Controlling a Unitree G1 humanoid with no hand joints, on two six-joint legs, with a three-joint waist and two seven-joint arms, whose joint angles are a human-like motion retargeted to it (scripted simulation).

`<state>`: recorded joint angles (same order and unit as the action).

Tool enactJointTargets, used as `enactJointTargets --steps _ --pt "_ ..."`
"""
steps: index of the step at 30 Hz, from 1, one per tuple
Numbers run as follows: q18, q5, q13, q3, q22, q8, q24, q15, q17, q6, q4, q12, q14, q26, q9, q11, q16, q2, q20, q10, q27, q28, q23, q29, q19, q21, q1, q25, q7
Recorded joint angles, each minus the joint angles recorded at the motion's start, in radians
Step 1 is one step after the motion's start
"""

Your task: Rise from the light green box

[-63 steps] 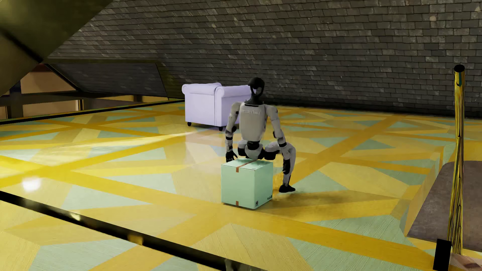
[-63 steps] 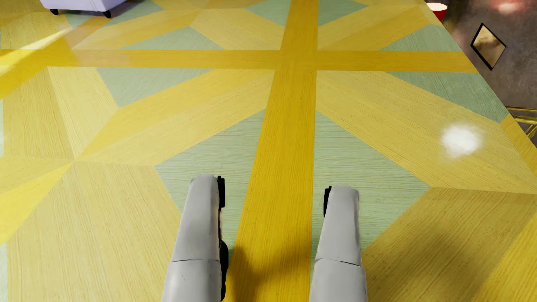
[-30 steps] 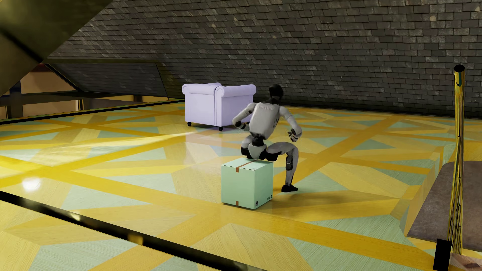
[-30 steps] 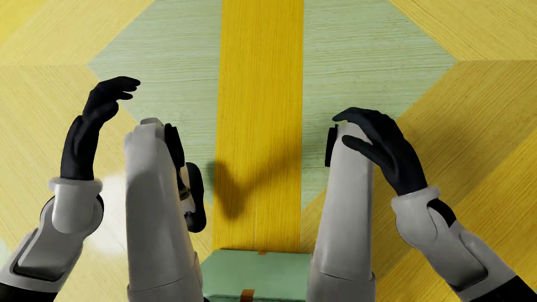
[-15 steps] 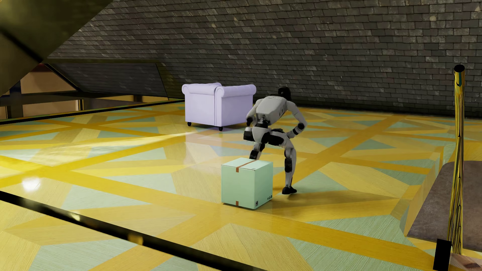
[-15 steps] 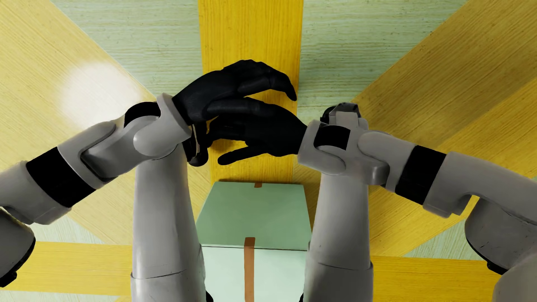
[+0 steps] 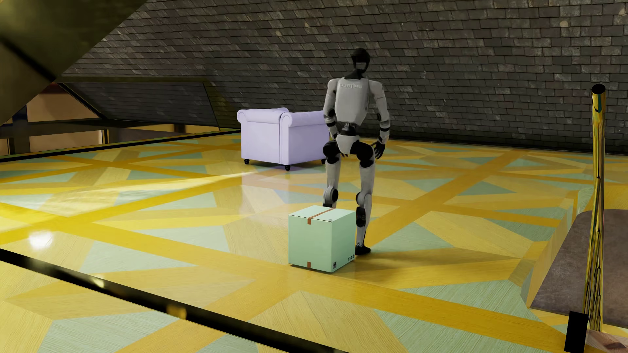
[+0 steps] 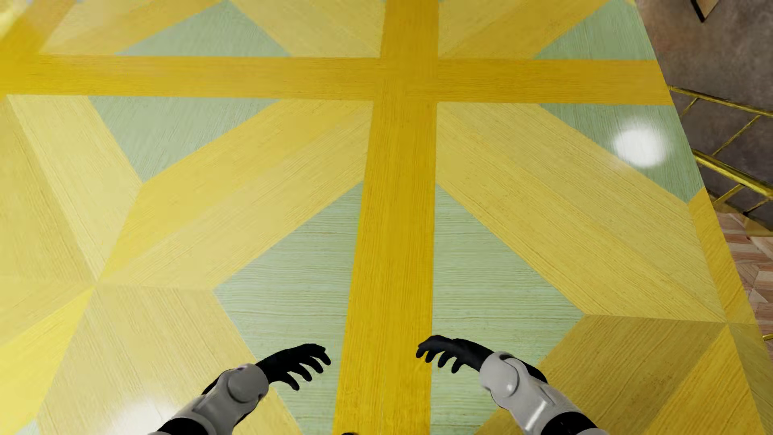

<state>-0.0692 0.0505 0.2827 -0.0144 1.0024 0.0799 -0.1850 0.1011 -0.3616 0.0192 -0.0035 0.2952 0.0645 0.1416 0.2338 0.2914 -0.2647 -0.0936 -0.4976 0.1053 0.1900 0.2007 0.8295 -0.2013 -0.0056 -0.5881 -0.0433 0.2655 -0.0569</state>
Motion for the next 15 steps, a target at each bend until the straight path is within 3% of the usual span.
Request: enactJointTargets --steps 3,6,9,11,15 --pt "-0.018 -0.003 -0.135 -0.010 0.047 0.047 0.022 0.004 -0.027 0.004 0.000 -0.127 -0.028 0.021 -0.086 -0.100 -0.016 0.161 0.102 -0.060 0.009 -0.045 0.029 0.041 0.005 0.144 0.147 -0.032 -0.031" --pt "-0.031 0.001 -0.202 -0.020 0.182 0.080 0.020 0.029 -0.001 0.014 -0.006 -0.177 -0.041 -0.004 -0.142 -0.138 -0.002 0.266 0.142 -0.102 -0.059 -0.052 0.225 0.135 0.006 0.228 0.249 -0.082 -0.052" --pt "-0.042 0.013 -0.230 -0.024 0.264 0.084 0.001 0.051 0.001 0.022 -0.002 -0.211 -0.064 -0.018 -0.174 -0.129 0.013 0.290 0.180 -0.104 -0.083 -0.045 0.368 0.114 0.023 0.238 0.282 -0.044 -0.057" --pt "-0.042 0.013 -0.254 -0.023 0.269 0.090 0.006 0.052 -0.010 0.022 -0.004 -0.231 -0.067 -0.020 -0.179 -0.130 0.015 0.294 0.196 -0.105 -0.073 -0.040 0.384 0.072 0.023 0.239 0.289 -0.001 -0.063" --pt "-0.041 0.012 -0.292 -0.026 0.213 0.085 0.005 0.051 -0.034 0.024 -0.002 -0.247 -0.069 -0.003 -0.183 -0.130 0.022 0.290 0.184 -0.105 -0.046 -0.016 0.317 0.031 0.021 0.259 0.285 -0.008 -0.062"
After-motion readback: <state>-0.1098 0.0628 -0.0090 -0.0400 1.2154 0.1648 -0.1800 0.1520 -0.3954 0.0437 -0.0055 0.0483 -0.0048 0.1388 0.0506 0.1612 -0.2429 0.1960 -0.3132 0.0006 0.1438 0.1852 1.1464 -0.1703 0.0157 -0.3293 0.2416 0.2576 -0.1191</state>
